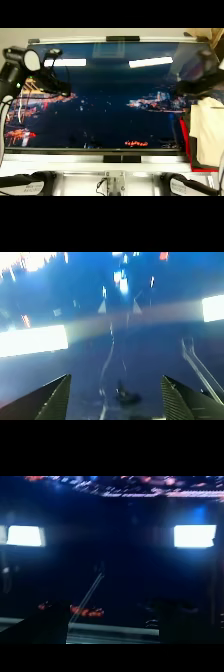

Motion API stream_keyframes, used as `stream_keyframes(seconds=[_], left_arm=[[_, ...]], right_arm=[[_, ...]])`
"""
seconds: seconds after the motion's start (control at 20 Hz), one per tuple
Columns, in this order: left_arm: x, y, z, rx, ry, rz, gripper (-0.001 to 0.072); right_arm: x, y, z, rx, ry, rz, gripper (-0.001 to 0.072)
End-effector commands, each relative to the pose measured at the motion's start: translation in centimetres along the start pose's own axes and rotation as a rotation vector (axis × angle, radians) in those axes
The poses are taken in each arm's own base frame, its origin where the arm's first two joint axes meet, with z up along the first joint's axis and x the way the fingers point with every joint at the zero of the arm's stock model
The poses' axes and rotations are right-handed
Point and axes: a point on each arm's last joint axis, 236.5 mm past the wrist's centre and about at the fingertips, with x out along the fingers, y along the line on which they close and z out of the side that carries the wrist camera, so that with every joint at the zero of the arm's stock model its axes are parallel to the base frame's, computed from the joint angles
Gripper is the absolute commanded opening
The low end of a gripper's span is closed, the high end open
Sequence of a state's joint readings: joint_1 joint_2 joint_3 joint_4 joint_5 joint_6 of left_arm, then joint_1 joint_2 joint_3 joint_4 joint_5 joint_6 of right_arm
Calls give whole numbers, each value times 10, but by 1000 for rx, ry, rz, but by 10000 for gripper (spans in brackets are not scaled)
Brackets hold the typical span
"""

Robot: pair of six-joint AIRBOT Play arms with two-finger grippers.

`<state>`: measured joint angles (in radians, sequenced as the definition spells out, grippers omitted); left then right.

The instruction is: Fold the shirts.

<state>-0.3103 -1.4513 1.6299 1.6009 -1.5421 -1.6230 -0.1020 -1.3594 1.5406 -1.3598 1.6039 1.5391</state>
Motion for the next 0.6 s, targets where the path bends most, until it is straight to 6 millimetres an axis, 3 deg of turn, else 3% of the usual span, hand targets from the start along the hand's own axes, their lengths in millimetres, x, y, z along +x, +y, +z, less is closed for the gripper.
stream_keyframes(seconds=[0.0,0.25,0.35,0.55], left_arm=[[23,-2,-21,-59,55,-1,678],[22,-6,7,-68,-63,-29,678],[25,-10,4,-46,-45,-42,677],[27,-10,-1,14,-22,-39,677]], right_arm=[[29,42,-8,39,130,155,644],[30,40,-4,50,114,143,644],[32,41,6,41,70,128,644],[29,65,12,41,47,223,644]])
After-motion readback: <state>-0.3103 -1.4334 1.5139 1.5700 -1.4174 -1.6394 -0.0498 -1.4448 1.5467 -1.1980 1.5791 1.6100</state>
